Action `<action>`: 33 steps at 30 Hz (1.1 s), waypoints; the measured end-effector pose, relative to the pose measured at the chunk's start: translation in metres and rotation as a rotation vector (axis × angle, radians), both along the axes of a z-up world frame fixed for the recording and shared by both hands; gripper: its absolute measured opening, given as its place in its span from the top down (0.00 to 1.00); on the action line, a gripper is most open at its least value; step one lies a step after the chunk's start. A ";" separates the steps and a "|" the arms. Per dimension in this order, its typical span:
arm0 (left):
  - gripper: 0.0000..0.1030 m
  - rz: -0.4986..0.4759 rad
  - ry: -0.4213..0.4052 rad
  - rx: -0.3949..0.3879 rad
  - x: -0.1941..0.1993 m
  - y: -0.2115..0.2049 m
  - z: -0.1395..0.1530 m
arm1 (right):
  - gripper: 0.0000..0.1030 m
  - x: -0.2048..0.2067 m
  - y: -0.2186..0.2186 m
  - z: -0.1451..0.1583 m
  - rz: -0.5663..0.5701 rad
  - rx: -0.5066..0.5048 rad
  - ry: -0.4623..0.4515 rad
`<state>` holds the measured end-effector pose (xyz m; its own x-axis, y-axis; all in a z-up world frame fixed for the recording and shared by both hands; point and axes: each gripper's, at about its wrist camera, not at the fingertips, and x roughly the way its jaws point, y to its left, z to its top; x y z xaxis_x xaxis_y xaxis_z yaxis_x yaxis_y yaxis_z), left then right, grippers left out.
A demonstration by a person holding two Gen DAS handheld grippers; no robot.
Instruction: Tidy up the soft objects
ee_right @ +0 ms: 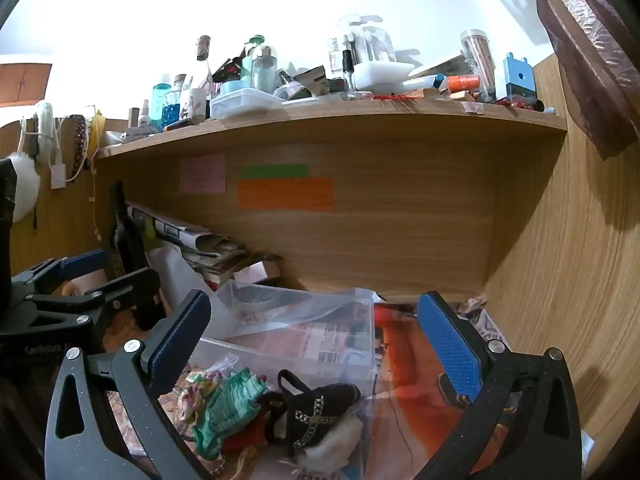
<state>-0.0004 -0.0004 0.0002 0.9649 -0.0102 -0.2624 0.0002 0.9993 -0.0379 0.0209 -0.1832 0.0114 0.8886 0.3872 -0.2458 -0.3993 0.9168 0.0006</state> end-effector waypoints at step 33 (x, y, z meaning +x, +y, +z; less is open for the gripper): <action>0.00 0.003 -0.008 0.002 -0.001 -0.003 0.001 | 0.00 -0.001 0.004 -0.004 0.010 0.024 0.010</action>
